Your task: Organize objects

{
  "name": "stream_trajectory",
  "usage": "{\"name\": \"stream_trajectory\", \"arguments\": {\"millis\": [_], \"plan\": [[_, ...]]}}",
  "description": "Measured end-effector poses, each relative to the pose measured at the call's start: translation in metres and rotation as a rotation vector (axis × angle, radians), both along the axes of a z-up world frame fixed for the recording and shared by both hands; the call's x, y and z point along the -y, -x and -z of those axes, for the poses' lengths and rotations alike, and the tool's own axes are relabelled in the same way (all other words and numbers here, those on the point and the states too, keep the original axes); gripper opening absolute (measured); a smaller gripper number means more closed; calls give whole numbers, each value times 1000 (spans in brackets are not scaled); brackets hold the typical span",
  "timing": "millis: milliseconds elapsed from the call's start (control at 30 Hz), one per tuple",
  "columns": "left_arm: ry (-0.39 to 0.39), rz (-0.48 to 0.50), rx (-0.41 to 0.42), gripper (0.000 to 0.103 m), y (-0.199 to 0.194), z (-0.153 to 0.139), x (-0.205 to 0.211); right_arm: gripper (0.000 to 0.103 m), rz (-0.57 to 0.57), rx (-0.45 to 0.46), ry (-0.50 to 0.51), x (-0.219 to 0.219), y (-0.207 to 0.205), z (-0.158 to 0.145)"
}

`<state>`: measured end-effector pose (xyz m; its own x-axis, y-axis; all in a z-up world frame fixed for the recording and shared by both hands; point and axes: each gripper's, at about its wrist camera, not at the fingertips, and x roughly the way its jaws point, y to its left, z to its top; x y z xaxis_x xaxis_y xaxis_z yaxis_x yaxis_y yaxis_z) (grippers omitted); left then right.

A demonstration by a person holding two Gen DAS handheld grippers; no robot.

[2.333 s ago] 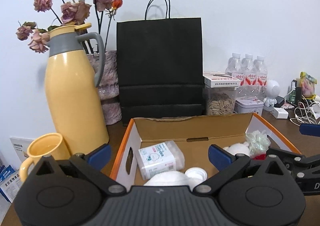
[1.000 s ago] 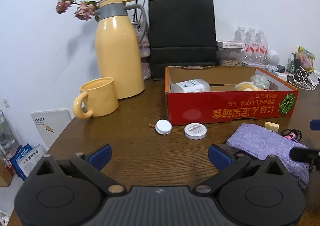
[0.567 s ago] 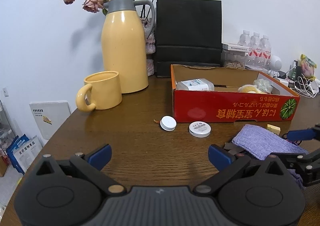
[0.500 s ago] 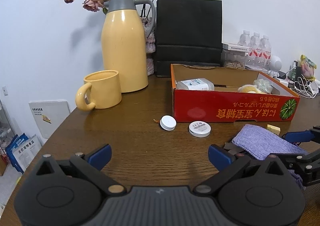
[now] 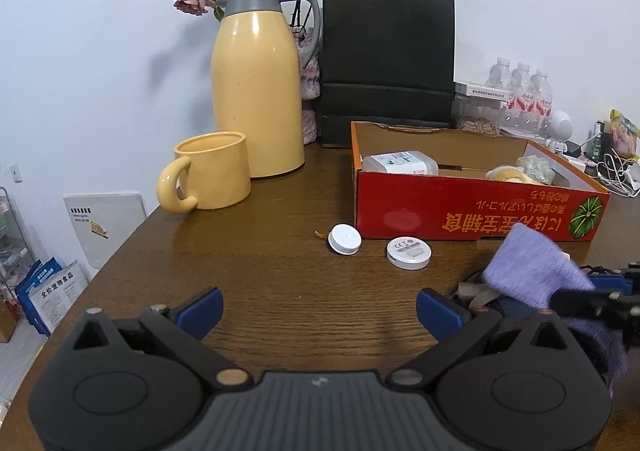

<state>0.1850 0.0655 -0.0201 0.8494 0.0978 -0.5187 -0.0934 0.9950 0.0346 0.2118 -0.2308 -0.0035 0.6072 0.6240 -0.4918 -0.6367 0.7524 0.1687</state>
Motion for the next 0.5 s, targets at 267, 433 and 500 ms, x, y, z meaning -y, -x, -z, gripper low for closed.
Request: {"name": "stream_trajectory", "arguments": {"millis": [267,433,500], "plan": [[-12,2,-1,103,1,-2,10,8,33,24,-103,19,4,-9],[-11,53,-3,103,-2,-5,31,8,69,44,-129,31,5,-14],[-7,78,-6,103,-4,-5,42,8,86,54,-134,37,5,-15]]}}
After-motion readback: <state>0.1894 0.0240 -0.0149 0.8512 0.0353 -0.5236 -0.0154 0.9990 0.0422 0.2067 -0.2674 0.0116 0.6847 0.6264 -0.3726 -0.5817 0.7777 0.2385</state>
